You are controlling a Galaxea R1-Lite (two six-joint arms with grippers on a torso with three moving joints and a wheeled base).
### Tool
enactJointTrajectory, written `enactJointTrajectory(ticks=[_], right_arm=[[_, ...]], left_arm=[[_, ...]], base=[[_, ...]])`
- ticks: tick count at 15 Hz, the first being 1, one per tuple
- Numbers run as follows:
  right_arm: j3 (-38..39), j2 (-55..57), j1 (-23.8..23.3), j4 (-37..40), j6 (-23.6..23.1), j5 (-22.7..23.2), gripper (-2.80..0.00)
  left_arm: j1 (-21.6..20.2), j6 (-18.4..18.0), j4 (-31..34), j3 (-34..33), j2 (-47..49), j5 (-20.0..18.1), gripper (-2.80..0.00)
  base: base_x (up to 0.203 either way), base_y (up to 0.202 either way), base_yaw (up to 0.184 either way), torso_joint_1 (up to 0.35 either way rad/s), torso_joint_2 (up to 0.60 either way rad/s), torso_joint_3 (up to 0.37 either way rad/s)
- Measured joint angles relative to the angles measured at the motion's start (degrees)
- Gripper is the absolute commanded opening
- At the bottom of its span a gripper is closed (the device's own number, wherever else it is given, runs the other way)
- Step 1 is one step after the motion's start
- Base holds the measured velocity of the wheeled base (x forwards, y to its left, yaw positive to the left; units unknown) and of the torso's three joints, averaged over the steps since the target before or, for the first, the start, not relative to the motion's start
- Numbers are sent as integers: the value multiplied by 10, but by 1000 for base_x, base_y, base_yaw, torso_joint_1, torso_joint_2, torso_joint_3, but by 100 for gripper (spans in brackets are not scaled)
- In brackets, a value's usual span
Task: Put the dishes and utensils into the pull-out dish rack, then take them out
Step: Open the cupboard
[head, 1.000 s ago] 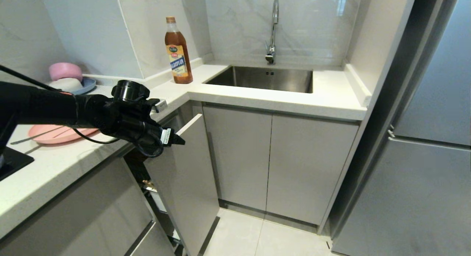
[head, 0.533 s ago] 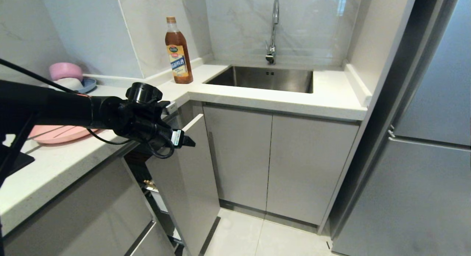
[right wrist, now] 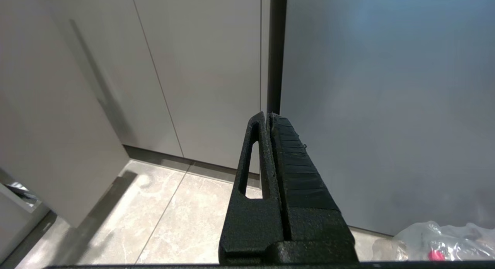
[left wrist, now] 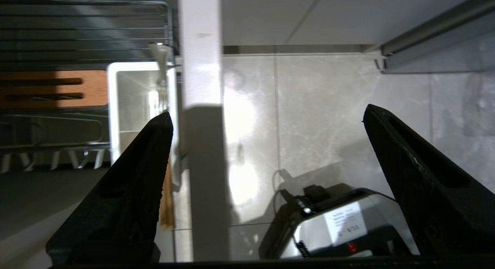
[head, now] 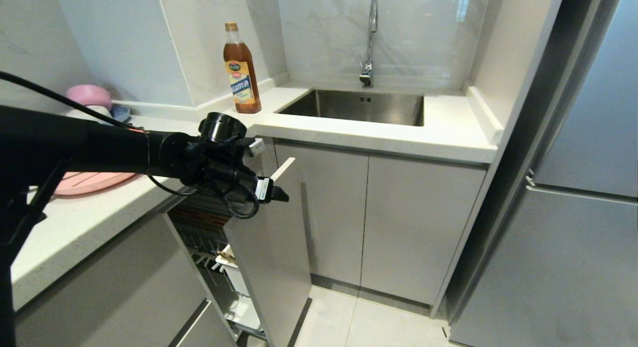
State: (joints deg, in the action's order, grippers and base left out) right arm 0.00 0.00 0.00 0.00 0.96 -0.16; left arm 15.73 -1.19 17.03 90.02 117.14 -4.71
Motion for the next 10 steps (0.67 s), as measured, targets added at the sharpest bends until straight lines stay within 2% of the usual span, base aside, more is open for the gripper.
enactJointTrajectory(ticks=[10], right_arm=[[0, 0, 0, 0, 0, 0, -280]], left_arm=[[95, 66, 0, -2, 11, 0, 0]], base=[[0, 0, 0, 0, 0, 0]])
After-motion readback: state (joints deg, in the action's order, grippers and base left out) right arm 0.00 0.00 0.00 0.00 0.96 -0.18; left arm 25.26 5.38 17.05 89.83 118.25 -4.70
